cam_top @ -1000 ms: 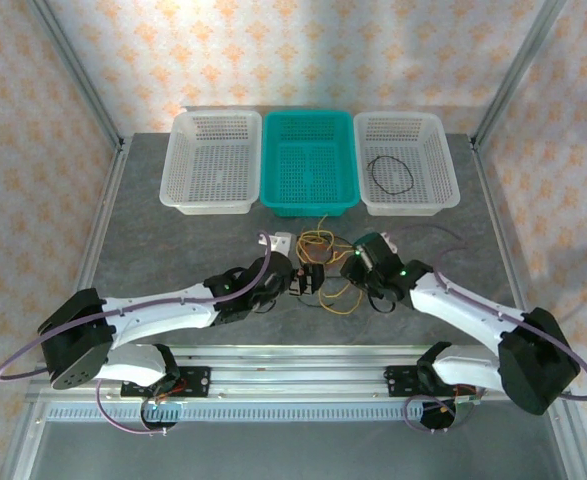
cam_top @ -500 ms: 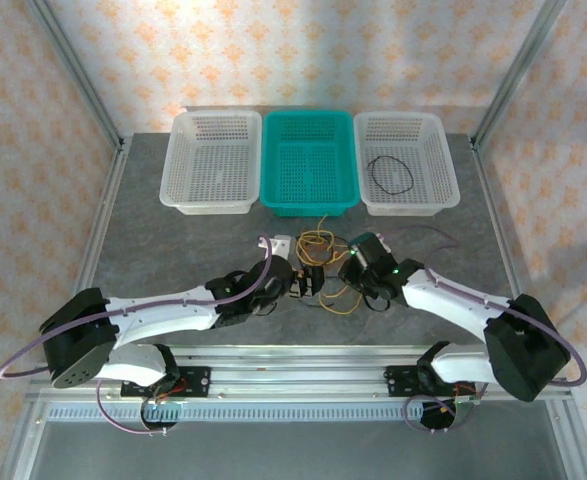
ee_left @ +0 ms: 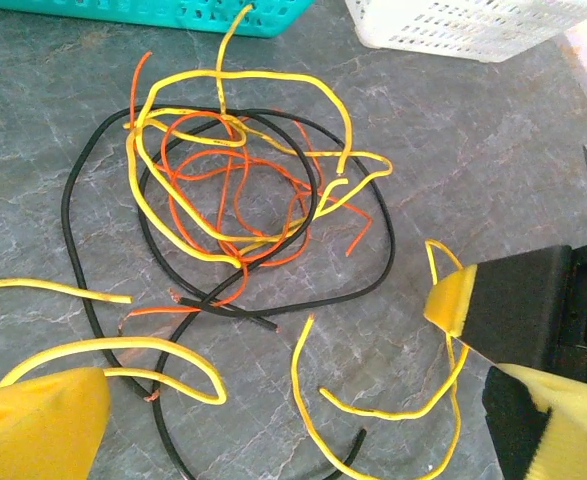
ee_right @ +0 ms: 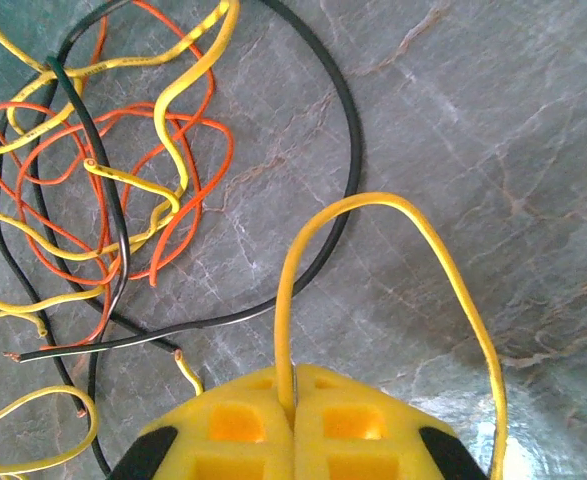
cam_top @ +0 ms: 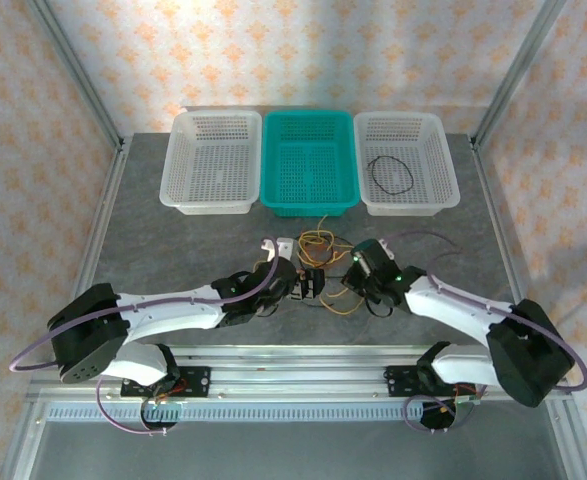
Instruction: Untangle the cables
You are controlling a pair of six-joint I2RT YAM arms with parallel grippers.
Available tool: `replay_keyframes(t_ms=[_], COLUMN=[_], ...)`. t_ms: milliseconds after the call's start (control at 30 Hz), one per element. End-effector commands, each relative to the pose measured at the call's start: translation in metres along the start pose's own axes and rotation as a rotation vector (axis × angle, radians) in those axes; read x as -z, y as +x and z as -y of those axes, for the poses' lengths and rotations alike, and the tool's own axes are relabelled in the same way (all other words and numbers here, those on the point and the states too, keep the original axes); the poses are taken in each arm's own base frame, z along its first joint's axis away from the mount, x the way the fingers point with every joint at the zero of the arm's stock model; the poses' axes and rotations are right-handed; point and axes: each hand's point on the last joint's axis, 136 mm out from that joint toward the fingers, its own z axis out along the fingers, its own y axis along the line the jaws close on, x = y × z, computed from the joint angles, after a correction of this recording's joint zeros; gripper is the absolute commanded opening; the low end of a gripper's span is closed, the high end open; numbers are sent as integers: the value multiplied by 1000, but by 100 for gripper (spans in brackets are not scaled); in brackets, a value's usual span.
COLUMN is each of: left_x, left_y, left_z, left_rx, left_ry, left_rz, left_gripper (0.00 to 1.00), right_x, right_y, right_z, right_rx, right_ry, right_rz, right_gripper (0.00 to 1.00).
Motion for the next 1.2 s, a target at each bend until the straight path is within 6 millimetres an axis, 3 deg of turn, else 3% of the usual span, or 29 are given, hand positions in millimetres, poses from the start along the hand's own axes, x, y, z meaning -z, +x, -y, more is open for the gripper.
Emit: replay_keyframes(t_ms=[0, 133, 300, 700, 1000, 1167], left_x=[1, 0, -3, -5, 4, 9], left_y=[-19, -23, -34, -64, -110, -143], left_z=[20, 25, 43, 58, 40, 26], left_rx=[32, 47, 85, 54, 15, 2], left_ry=[45, 57, 110, 94, 24, 3], left_rz=[50, 60, 78, 141, 219, 264], left_gripper=[97, 97, 97, 97, 97, 98], right_x=[5, 17, 49, 115, 167, 178], right_y=[-11, -18, -45, -97, -133, -151], right_z=[-5, 1, 3, -40, -65, -86], right_rx=[9, 7, 41, 293, 351, 348], right_ry=[-26, -14, 5, -33, -150, -157], right_rz=[67, 116, 263, 470, 605, 632], right_gripper=[0, 0, 0, 0, 0, 0])
